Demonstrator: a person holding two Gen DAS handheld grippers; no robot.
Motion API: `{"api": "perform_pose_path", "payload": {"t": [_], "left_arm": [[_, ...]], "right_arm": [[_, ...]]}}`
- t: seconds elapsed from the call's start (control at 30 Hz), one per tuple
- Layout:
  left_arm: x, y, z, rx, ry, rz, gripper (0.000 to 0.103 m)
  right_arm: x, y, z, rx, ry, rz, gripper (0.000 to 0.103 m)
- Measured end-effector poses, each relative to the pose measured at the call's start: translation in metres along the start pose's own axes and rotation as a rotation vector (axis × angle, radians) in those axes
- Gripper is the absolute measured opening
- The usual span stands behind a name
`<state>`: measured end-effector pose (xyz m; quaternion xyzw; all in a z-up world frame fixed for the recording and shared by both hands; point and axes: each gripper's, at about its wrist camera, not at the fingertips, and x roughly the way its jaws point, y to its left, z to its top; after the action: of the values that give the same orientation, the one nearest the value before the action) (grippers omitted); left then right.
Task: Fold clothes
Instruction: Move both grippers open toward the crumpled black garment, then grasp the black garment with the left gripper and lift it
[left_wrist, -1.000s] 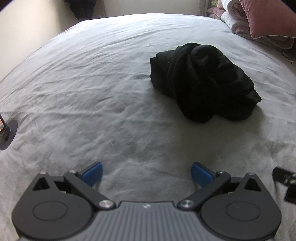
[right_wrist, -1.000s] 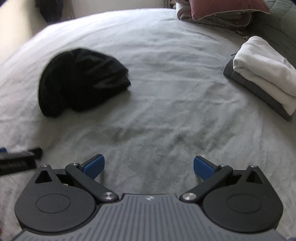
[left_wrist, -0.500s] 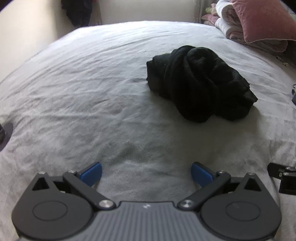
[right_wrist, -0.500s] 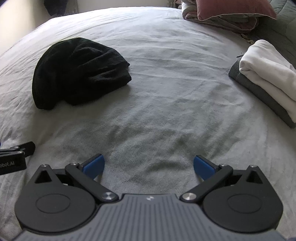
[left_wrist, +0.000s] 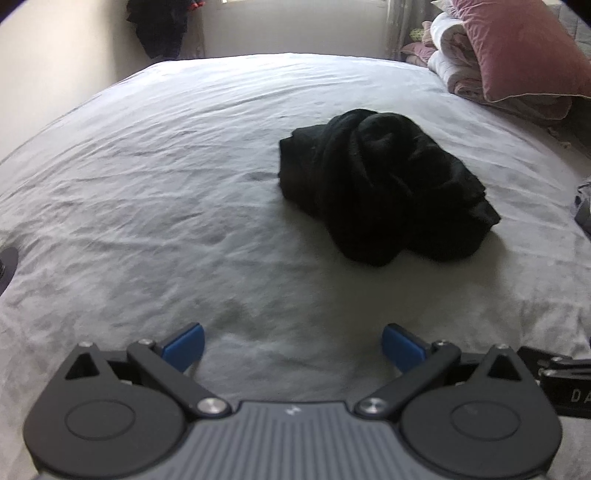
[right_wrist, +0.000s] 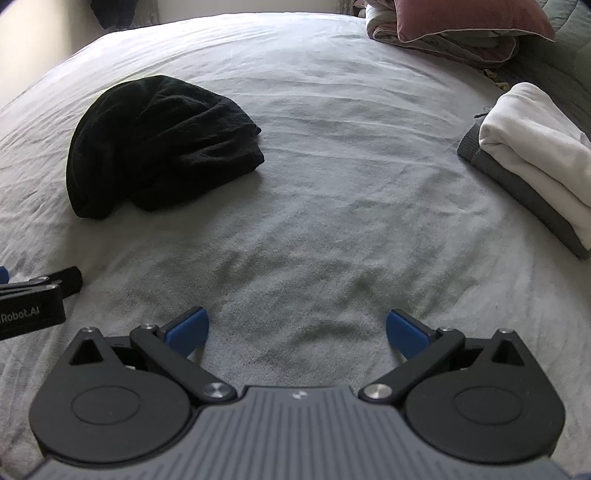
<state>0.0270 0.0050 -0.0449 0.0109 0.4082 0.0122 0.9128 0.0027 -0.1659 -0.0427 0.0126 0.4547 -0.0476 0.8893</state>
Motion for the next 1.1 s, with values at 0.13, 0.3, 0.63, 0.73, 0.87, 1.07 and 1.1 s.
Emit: {"api": "perform_pose_path", "payload": {"t": [0.13,0.3,0.63,0.73,0.87,1.07,1.1], "left_arm": [[-0.002,-0.001,0.003,0.013,0.001,-0.020,0.103],[-0.006,0.003,0.008,0.003,-0.006,-0.057,0.102],[-0.004,0.000,0.044,0.006,-0.127,-0.098,0.097],[0.015,-0.004,0.049,-0.007,-0.139,-0.109,0.088],[0.026,-0.001,0.049,-0.045,-0.168,-0.152,0.074],[0.030,-0.006,0.050,-0.079,-0.158,-0.229,0.036],[0.030,-0.007,0.050,-0.083,-0.158,-0.235,0.029]], "right_arm": [[-0.001,0.000,0.001,0.005,0.005,0.006,0.103],[-0.001,-0.001,0.004,0.016,0.016,0.010,0.103],[-0.002,-0.019,0.016,0.127,0.029,0.073,0.103],[-0.004,-0.022,0.016,0.145,0.032,0.086,0.103],[-0.004,-0.021,0.015,0.138,0.035,0.089,0.103],[-0.002,-0.017,0.013,0.100,0.030,0.071,0.103],[-0.002,-0.016,0.013,0.093,0.029,0.067,0.103]]}}
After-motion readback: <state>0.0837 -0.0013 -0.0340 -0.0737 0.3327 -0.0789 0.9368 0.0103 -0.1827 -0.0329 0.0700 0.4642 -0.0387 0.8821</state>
